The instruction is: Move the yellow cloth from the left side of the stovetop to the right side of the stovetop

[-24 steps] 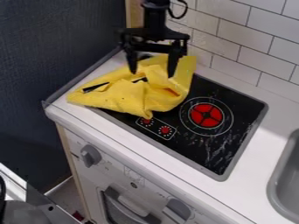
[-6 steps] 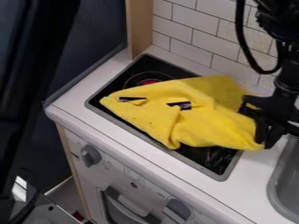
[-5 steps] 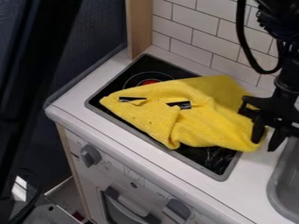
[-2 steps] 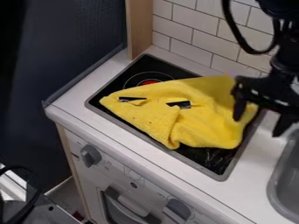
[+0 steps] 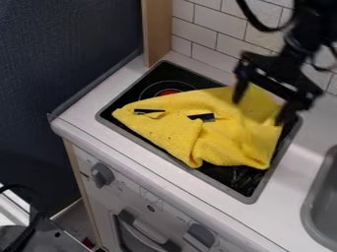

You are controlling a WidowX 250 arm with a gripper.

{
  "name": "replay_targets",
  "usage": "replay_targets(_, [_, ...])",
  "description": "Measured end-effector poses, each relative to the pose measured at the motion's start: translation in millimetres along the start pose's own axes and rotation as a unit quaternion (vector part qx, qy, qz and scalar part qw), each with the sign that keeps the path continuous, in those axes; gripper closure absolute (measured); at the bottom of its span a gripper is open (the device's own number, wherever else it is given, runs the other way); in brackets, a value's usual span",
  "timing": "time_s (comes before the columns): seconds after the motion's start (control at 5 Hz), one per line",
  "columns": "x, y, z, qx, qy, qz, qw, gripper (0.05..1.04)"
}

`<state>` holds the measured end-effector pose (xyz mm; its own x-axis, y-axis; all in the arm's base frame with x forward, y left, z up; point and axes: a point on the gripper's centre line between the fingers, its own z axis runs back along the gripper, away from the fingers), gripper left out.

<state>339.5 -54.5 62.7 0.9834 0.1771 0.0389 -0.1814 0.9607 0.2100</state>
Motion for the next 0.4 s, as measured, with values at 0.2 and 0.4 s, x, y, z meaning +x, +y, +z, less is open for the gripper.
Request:
replay_targets(0.2, [11.1, 38.8, 12.2, -0.017, 0.012, 0.052, 0.9985, 0.083])
replay_targets(0.4, [18.5, 56.8, 13.8, -0.047, 0.025, 0.074, 0.9959, 0.083])
